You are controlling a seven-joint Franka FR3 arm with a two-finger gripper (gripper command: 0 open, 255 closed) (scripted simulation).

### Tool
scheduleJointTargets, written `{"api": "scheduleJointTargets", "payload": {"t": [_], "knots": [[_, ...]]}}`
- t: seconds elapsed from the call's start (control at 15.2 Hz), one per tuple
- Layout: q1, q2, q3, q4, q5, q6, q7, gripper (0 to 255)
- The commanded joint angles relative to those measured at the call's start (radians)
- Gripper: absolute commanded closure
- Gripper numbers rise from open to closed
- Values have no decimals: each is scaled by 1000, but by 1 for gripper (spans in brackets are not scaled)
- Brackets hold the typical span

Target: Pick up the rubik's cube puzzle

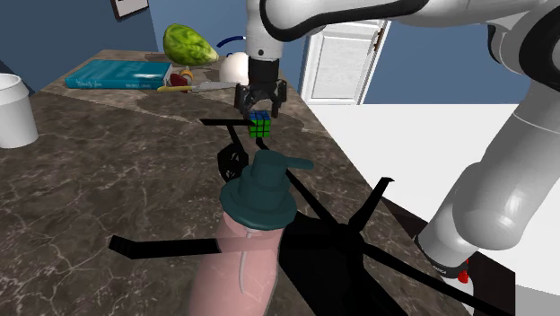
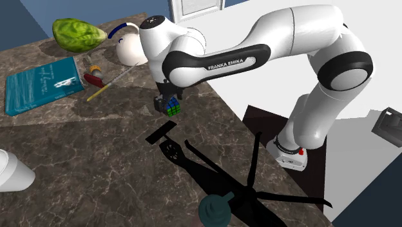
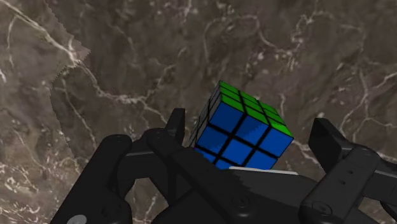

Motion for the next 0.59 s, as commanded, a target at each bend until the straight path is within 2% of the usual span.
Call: {"api": "scheduleJointTargets", "payload": {"t": [0.0,0.26,0.33,0.53], "knots": [[-1,0,-1,-27,0,27,-2,0],[-1,3,-1,-58,0,61,-3,0],[0,3,0,-57,0,61,-2,255],[0,3,0,-56,0,60,-2,255]]}}
